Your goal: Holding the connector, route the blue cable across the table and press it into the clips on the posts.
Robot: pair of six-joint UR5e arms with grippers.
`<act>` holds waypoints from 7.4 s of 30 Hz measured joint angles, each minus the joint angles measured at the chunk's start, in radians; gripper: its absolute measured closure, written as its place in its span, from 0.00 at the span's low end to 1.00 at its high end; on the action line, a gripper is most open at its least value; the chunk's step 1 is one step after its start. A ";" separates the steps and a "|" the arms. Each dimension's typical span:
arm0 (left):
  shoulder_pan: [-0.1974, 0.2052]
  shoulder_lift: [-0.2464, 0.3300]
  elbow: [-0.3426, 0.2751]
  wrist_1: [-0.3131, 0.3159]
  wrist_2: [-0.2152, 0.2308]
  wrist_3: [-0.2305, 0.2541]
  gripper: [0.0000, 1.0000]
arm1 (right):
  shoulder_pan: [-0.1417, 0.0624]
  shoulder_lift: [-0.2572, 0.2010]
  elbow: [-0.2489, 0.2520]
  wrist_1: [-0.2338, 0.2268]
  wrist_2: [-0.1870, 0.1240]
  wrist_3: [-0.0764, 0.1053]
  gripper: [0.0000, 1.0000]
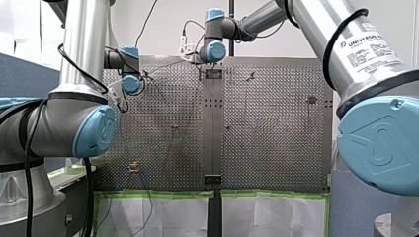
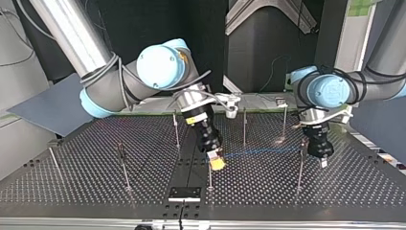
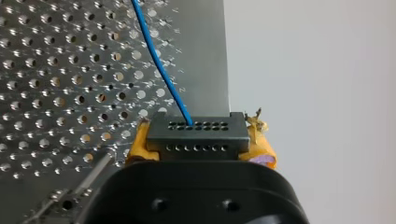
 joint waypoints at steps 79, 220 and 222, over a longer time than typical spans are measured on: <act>-0.111 0.352 -0.152 -0.296 0.182 0.149 0.02 | 0.030 0.104 0.008 0.043 0.053 -0.008 1.00; -0.270 -0.075 -0.297 0.000 -0.048 0.208 1.00 | 0.002 0.150 0.303 0.030 0.051 -0.003 1.00; -0.268 -0.092 -0.291 0.006 -0.045 0.208 1.00 | -0.002 0.159 0.303 0.025 0.050 -0.003 1.00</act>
